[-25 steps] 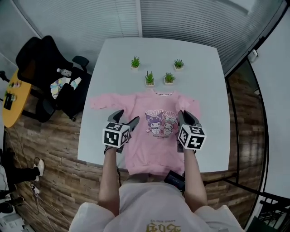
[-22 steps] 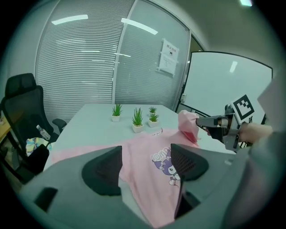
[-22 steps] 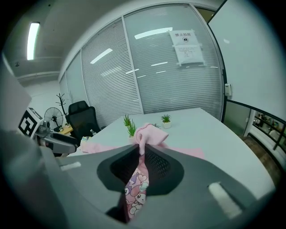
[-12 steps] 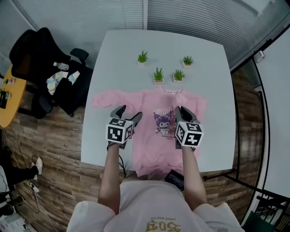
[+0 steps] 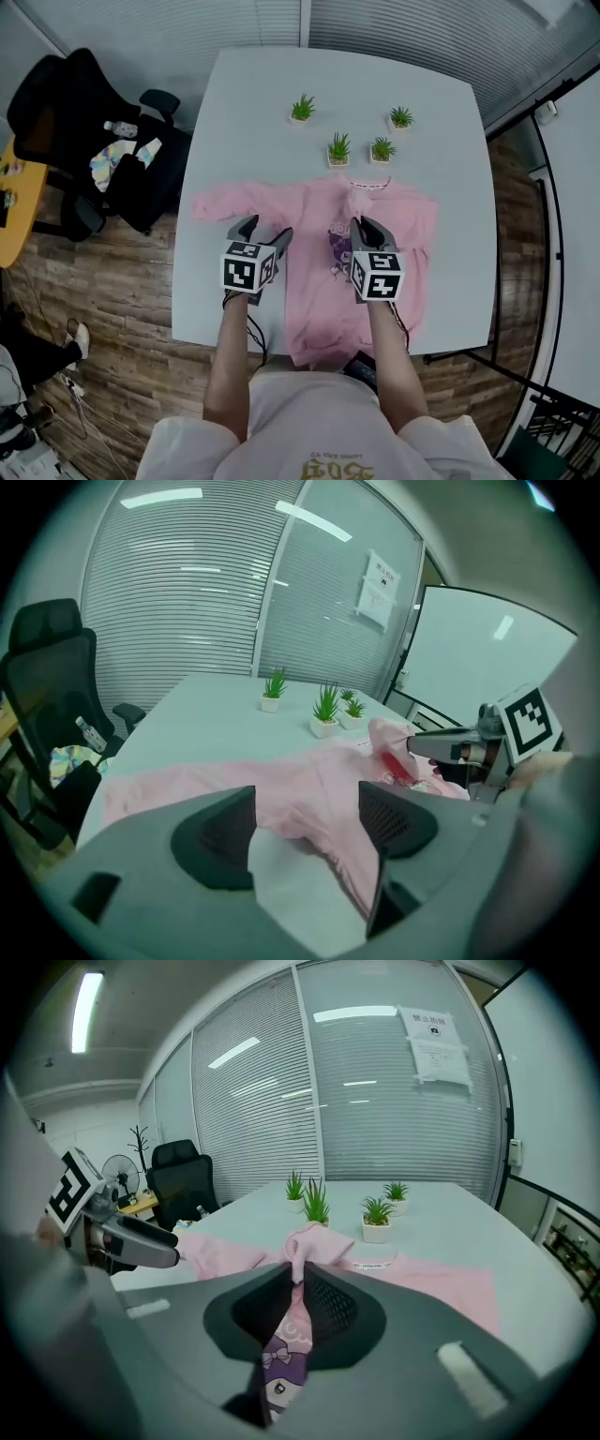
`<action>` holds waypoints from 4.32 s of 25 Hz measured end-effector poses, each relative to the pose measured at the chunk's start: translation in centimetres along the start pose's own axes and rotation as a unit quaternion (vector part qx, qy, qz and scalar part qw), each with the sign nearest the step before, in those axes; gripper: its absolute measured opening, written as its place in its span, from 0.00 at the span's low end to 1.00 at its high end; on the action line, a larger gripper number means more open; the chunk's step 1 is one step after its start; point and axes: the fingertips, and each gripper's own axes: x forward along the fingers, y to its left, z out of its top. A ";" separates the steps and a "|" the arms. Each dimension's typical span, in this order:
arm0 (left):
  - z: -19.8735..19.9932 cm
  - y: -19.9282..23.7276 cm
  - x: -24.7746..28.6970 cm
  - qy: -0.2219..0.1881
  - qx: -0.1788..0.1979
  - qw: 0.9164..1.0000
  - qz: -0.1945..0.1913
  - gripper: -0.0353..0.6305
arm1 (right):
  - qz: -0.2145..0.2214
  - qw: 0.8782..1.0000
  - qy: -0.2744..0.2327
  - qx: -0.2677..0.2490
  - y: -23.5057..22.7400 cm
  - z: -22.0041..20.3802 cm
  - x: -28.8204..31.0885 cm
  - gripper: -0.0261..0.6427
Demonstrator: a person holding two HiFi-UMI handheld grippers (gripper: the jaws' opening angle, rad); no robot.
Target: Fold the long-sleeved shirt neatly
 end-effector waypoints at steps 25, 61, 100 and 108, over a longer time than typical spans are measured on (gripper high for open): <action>-2.3 4.8 1.7 0.023 -0.038 0.999 0.030 0.59 | 0.113 0.987 0.060 -0.099 8.1 -4.5 4.7 0.33; -5.5 21.7 -0.7 0.046 -0.093 0.974 0.200 0.34 | 0.120 0.986 0.083 -0.075 13.0 -4.6 4.4 0.38; 0.1 16.6 -10.3 -0.049 -0.075 0.966 0.242 0.15 | 0.099 0.995 0.029 0.008 8.7 -0.5 -0.7 0.36; 2.0 14.4 -10.0 -0.059 -0.057 0.971 0.223 0.15 | 0.096 0.995 0.024 0.017 8.2 -0.2 -1.2 0.36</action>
